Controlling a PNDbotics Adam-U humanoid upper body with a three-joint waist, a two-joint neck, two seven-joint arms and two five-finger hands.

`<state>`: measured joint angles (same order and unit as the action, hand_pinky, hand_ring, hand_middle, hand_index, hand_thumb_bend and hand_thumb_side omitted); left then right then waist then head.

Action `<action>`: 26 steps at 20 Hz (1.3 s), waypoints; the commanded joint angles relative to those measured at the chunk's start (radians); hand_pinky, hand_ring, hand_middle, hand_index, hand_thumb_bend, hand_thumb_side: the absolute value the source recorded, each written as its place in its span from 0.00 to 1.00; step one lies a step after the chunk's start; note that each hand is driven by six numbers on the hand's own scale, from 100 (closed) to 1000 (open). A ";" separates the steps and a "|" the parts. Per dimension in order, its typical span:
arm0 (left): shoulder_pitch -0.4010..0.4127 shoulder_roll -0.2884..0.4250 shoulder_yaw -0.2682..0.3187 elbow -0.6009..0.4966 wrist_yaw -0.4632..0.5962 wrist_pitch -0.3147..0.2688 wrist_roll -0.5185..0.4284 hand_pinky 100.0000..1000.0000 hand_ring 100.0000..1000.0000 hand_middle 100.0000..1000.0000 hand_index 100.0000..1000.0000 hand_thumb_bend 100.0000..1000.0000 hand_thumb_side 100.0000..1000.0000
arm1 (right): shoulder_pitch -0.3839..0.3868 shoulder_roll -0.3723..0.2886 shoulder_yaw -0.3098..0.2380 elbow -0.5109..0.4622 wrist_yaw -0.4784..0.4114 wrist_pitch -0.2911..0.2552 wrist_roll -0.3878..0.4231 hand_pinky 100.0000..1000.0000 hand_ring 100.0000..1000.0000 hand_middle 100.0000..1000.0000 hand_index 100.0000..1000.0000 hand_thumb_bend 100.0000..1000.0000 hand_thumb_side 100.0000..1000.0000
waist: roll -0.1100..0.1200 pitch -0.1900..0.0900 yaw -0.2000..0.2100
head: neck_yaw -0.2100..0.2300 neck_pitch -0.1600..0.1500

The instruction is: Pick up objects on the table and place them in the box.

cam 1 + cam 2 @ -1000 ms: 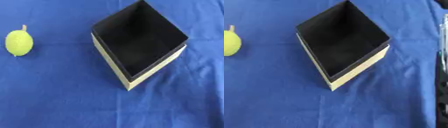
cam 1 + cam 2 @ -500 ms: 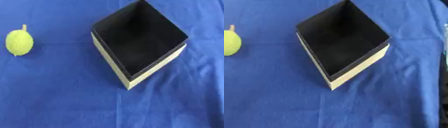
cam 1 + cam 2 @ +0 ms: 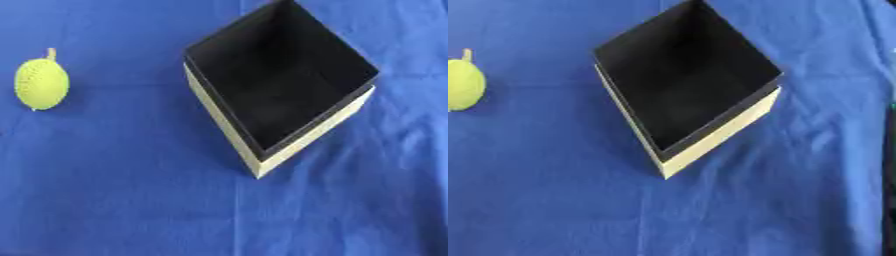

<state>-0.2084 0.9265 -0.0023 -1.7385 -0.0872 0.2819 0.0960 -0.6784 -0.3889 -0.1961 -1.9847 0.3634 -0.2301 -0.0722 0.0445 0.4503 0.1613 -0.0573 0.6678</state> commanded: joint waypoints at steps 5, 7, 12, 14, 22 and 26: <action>-0.066 0.048 0.091 0.008 -0.054 0.048 -0.308 0.81 0.87 0.84 0.94 0.70 0.02 | -0.008 -0.012 -0.004 -0.015 -0.010 0.000 0.001 0.74 0.65 0.50 0.78 0.00 0.27 | 0.016 -0.180 0.005 | 0.000 0.008; -0.079 0.047 0.103 0.009 -0.069 0.052 -0.356 0.81 0.86 0.84 0.94 0.69 0.02 | -0.008 -0.012 -0.004 -0.015 -0.011 0.000 0.001 0.74 0.65 0.50 0.78 0.00 0.27 | 0.015 -0.180 0.005 | 0.001 0.008; -0.104 0.042 0.097 0.008 -0.070 0.054 -0.390 0.80 0.86 0.84 0.94 0.70 0.03 | -0.008 -0.011 -0.004 -0.015 -0.012 0.001 0.002 0.74 0.65 0.50 0.78 0.00 0.28 | 0.015 -0.180 0.005 | 0.018 0.008; -0.120 0.039 0.090 0.011 -0.069 0.054 -0.396 0.80 0.86 0.84 0.94 0.70 0.03 | -0.007 -0.010 -0.003 -0.015 -0.013 0.001 0.003 0.74 0.65 0.50 0.78 0.00 0.28 | 0.014 -0.180 0.005 | 0.023 0.007; -0.193 0.022 0.050 0.036 -0.068 0.058 -0.419 0.78 0.85 0.83 0.92 0.71 0.03 | -0.007 -0.007 -0.002 -0.015 -0.017 0.001 0.005 0.74 0.65 0.50 0.78 0.00 0.28 | 0.012 -0.181 0.002 | 0.028 0.005; -0.237 0.007 0.027 0.056 -0.073 0.059 -0.434 0.78 0.84 0.82 0.91 0.71 0.02 | -0.007 -0.005 -0.002 -0.015 -0.019 0.001 0.007 0.74 0.65 0.50 0.78 0.00 0.28 | 0.012 -0.180 0.000 | 0.030 0.004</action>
<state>-0.4333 0.9104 0.0210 -1.6821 -0.1569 0.3409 -0.3320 -0.6767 -0.3826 -0.1962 -1.9847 0.3502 -0.2279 -0.0694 0.0445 0.4503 0.1603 -0.0307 0.6754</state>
